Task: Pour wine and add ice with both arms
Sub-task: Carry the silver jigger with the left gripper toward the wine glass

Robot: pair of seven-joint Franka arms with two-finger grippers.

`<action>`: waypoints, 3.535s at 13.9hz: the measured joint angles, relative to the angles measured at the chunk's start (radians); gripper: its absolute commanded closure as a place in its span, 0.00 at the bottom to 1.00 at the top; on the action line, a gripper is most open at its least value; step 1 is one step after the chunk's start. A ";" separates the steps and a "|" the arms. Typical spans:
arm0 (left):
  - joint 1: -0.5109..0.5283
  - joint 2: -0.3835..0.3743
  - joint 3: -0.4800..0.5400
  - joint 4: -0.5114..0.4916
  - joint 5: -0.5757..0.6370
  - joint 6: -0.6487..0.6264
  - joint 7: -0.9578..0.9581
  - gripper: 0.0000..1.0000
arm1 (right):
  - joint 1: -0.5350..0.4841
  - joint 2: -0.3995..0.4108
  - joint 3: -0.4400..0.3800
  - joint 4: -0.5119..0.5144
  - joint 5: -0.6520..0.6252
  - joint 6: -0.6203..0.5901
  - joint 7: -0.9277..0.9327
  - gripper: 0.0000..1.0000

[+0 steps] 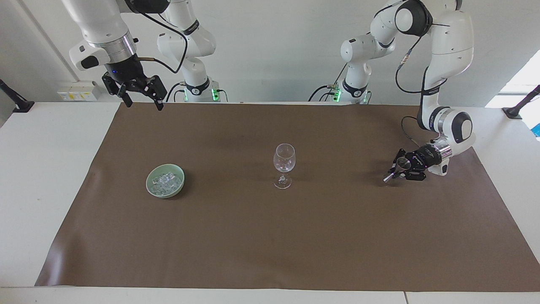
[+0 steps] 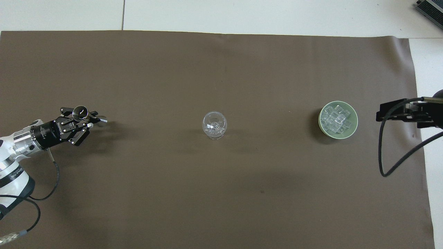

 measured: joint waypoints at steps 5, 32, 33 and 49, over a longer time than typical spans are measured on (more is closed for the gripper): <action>-0.050 -0.045 -0.001 0.000 0.000 0.002 -0.084 1.00 | 0.000 0.000 0.000 0.000 0.000 0.000 0.000 0.00; -0.486 -0.370 -0.016 0.007 0.000 0.414 -0.380 1.00 | 0.000 0.000 0.000 0.000 0.000 0.000 0.000 0.00; -0.511 -0.380 -0.017 0.009 0.000 0.442 -0.386 1.00 | 0.000 0.000 0.000 0.000 0.000 0.000 0.000 0.00; -0.735 -0.422 -0.029 0.023 0.109 0.789 -0.436 1.00 | 0.000 0.000 0.000 0.000 0.000 0.000 0.000 0.00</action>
